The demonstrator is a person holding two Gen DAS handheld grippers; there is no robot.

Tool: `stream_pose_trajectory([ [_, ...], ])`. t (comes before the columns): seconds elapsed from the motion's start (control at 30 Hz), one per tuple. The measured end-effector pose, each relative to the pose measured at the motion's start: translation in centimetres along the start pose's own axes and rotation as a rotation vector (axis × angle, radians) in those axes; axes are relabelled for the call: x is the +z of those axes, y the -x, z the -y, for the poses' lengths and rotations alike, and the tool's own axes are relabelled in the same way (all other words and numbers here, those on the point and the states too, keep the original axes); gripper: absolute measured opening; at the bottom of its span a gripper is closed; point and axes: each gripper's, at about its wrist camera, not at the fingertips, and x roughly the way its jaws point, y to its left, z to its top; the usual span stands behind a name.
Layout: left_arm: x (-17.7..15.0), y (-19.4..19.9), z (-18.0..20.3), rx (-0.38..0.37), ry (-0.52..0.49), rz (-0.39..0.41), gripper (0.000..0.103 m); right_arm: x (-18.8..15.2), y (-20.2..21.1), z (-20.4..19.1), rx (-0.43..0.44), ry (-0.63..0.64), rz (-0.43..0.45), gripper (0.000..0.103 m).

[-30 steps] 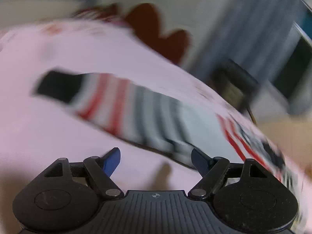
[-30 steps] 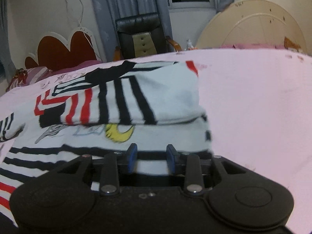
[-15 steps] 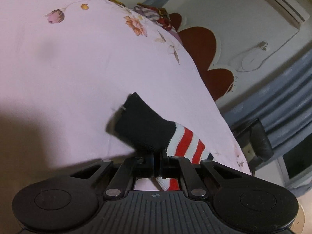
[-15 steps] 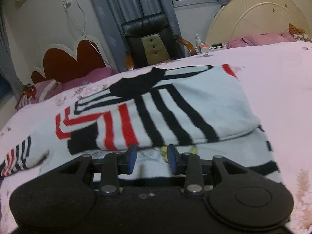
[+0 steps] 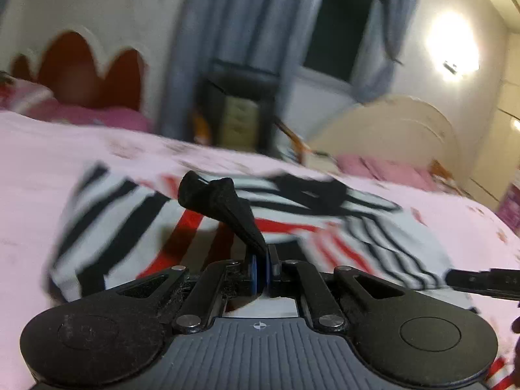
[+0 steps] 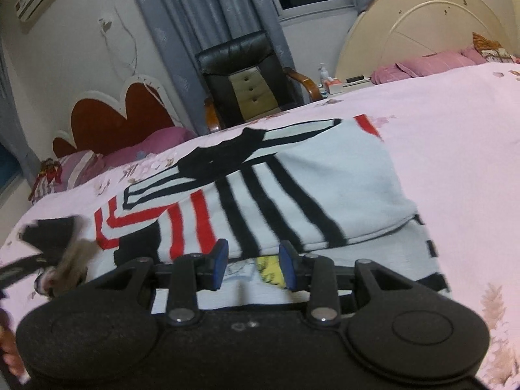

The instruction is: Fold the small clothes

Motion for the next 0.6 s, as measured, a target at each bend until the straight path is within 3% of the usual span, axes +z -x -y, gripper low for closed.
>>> stream_pose_trajectory([
  [0.17, -0.1, -5.0, 7.6, -0.03, -0.088, -0.076, 0.005, 1.1, 1.2, 3.2, 0.011, -0.077, 0.026, 0.036],
  [0.3, -0.9, -7.3, 10.1, -0.042, -0.13, -0.167, 0.005, 1.6, 1.6, 5.5, 0.038, -0.119, 0.034, 0.042],
  [0.37, -1.7, -7.4, 11.5, -0.022, -0.194, -0.17, 0.031, 1.7, 1.3, 6.3, 0.055, -0.145, 0.026, 0.044],
  [0.4, -1.9, -6.7, 12.1, -0.064, -0.209, -0.154, 0.062, 1.7, 1.1, 6.6, 0.07, -0.164, 0.02, 0.044],
  [0.43, -1.9, -5.7, 12.2, -0.092, -0.205, -0.127, 0.07, 1.8, 0.9, 6.8, 0.086, -0.181, 0.017, 0.045],
  [0.5, -2.2, -3.1, 12.1, -0.106, -0.214, -0.063, 0.07, 1.8, 0.5, 6.8, 0.117, -0.204, 0.01, 0.045],
  [0.6, -2.8, 0.9, 9.4, -0.065, -0.172, -0.033, 0.07, 1.7, -0.7, 5.9, 0.194, -0.224, -0.021, 0.045],
])
